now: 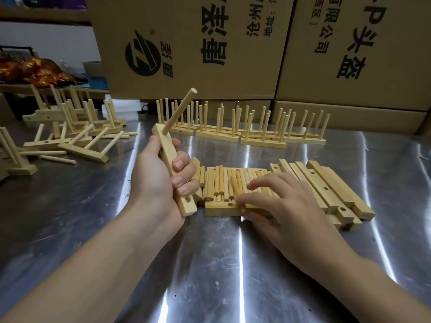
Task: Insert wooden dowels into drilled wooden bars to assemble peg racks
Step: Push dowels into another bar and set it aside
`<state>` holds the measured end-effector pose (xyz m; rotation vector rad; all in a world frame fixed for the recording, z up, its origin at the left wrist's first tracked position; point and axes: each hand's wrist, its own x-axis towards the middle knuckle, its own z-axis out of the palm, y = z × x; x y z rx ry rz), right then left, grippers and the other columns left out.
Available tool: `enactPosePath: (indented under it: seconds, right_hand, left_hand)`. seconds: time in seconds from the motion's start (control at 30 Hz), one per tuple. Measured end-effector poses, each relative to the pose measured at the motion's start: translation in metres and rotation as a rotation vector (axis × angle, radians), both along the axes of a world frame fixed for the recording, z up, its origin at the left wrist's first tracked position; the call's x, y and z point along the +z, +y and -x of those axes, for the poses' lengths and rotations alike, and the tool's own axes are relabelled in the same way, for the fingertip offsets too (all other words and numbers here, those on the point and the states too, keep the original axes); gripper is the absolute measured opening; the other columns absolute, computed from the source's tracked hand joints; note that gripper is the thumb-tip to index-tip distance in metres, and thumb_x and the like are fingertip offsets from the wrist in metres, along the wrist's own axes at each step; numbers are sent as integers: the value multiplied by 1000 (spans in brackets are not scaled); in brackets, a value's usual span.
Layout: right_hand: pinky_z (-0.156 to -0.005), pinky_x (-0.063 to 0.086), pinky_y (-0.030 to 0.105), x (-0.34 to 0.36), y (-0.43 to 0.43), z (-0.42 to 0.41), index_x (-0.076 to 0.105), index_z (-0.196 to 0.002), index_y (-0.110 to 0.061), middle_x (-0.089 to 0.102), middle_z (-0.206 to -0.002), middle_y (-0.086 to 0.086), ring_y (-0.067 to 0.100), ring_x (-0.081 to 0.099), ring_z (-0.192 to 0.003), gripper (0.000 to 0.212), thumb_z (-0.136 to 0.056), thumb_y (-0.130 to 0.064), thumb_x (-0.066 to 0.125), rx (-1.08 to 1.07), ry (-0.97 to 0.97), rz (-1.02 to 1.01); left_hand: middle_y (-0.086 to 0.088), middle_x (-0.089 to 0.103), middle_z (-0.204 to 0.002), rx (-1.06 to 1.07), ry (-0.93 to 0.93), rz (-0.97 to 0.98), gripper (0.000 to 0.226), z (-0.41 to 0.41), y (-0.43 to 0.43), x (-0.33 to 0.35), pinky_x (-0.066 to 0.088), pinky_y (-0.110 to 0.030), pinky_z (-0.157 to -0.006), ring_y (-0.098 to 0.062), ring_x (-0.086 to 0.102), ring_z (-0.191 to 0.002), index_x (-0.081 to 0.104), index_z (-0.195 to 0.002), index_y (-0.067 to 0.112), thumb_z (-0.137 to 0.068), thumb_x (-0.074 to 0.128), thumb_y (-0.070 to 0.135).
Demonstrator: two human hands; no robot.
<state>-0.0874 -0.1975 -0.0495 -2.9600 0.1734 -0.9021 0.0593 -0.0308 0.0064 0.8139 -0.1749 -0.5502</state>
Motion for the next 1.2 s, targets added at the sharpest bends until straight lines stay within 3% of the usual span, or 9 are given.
enactPosePath:
  seconds: [0.1, 0.27, 0.37, 0.43, 0.53, 0.67, 0.87, 1.07, 1.2]
  right_hand:
    - [-95, 43, 31, 4, 7, 1, 78, -115, -33, 71, -115, -15, 9, 62, -113, 18, -98, -34, 70, 89, -216, -16]
    - [-84, 57, 26, 19, 18, 9, 80, -110, -31, 81, -107, -3, 15, 76, -102, 16, -94, -32, 75, 234, -482, -1143]
    - [-85, 49, 34, 23, 13, 14, 78, -113, -23, 81, -108, 5, 17, 78, -100, 25, -90, -30, 74, 221, -470, -1385]
    - [-83, 49, 35, 26, 12, 14, 75, -116, -20, 81, -109, 5, 17, 78, -99, 29, -88, -28, 74, 224, -490, -1425]
    - [-81, 49, 33, 29, 11, 15, 72, -119, -17, 82, -110, 5, 16, 78, -97, 34, -87, -25, 74, 221, -517, -1430]
    - [-76, 54, 26, 31, 11, 15, 69, -120, -16, 82, -110, 3, 13, 78, -95, 37, -84, -26, 75, 237, -529, -1407]
    - [-68, 54, 16, 30, 10, 16, 71, -113, -22, 82, -109, 1, 13, 77, -94, 22, -91, -23, 75, 244, -560, -1302]
    - [-71, 55, 22, 28, 12, 16, 78, -113, -30, 80, -112, -1, 11, 75, -99, 22, -92, -34, 73, 267, -498, -1277]
    - [-81, 53, 34, 30, 16, 17, 72, -110, -30, 80, -106, 1, 17, 76, -103, 15, -107, -34, 58, 343, -420, -1186]
  left_hand:
    - [6, 38, -58, -11, -4, -6, 35, 2, -1, 0, 28, -19, -32, -6, 30, -40, 54, -94, 18, -113, 40, 43]
    - [5, 38, -59, -63, -7, -20, 35, 6, -3, -5, 28, -19, -31, -6, 31, -40, 53, -96, 17, -112, 42, 46]
    - [3, 40, -63, -116, -45, -49, 32, 13, -6, -9, 27, -19, -32, -7, 30, -42, 54, -98, 16, -109, 48, 45]
    - [1, 46, -68, -153, -91, -52, 18, 17, -9, -14, 27, -18, -33, -8, 30, -43, 53, -105, 15, -100, 55, 31]
    - [-3, 52, -77, -190, -101, -39, 39, 24, -14, -17, 27, -18, -34, -8, 30, -46, 50, -113, 15, -75, 59, 16]
    - [-3, 56, -78, -195, -86, -99, 50, 31, -19, -17, 28, -18, -36, -8, 30, -48, 53, -114, 15, -66, 63, 7]
    - [-2, 64, -79, -267, -124, -178, 51, 31, -20, -21, 31, -17, -37, -7, 36, -48, 57, -121, 13, -74, 76, 18]
    - [-5, 73, -85, -273, -124, -199, 46, 31, -20, -23, 31, -15, -37, -6, 34, -46, 62, -128, 10, -86, 77, 18]
    - [-5, 71, -85, -295, -90, -154, 41, 32, -19, -22, 30, -18, -36, -8, 35, -46, 62, -127, 9, -103, 57, 42]
